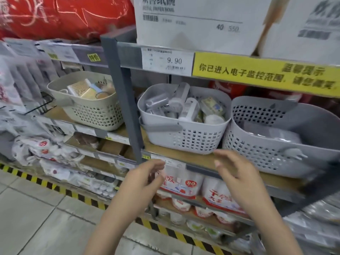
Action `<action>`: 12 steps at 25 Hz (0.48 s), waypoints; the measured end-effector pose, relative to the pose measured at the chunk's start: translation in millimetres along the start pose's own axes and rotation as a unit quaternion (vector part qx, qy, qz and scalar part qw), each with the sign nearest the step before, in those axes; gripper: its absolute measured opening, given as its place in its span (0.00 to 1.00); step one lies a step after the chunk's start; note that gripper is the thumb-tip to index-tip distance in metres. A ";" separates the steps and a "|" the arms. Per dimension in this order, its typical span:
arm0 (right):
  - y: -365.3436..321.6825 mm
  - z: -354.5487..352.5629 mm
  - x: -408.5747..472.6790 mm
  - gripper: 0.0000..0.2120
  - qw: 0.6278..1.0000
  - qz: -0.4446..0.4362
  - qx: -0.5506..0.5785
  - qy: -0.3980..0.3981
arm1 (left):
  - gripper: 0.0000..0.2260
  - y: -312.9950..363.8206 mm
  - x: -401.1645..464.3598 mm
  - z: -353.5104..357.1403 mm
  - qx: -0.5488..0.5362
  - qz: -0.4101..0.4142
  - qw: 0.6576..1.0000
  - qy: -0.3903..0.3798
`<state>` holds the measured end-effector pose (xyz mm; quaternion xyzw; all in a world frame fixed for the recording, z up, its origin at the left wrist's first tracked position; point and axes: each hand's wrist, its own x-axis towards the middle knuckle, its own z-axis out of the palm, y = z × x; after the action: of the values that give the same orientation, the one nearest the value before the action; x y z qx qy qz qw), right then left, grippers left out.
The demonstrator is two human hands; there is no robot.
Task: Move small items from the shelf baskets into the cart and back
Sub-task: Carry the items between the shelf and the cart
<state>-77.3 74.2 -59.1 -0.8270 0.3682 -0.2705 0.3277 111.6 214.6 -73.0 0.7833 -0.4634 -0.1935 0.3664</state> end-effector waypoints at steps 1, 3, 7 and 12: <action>-6.6 -3.4 14.6 0.12 1.000 -0.018 0.013 0.014 | 0.12 6.2 14.2 -7.6 0.003 0.014 1.000 0.010; -16.4 -9.1 44.6 0.12 0.997 -0.056 0.028 0.037 | 0.13 18.4 43.5 -21.6 -0.009 0.043 0.999 0.029; -22.5 -6.0 105.3 0.15 0.994 -0.110 -0.007 0.022 | 0.14 39.0 95.2 -40.6 0.013 0.107 0.993 0.047; -16.6 14.4 158.1 0.25 0.974 -0.173 -0.117 -0.091 | 0.11 43.5 151.9 -52.5 0.062 0.166 0.983 0.053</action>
<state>31.9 -36.6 -23.4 -0.9319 0.2173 -0.2015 0.2091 195.2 90.3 -0.2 0.7261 -0.5778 -0.0591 0.3680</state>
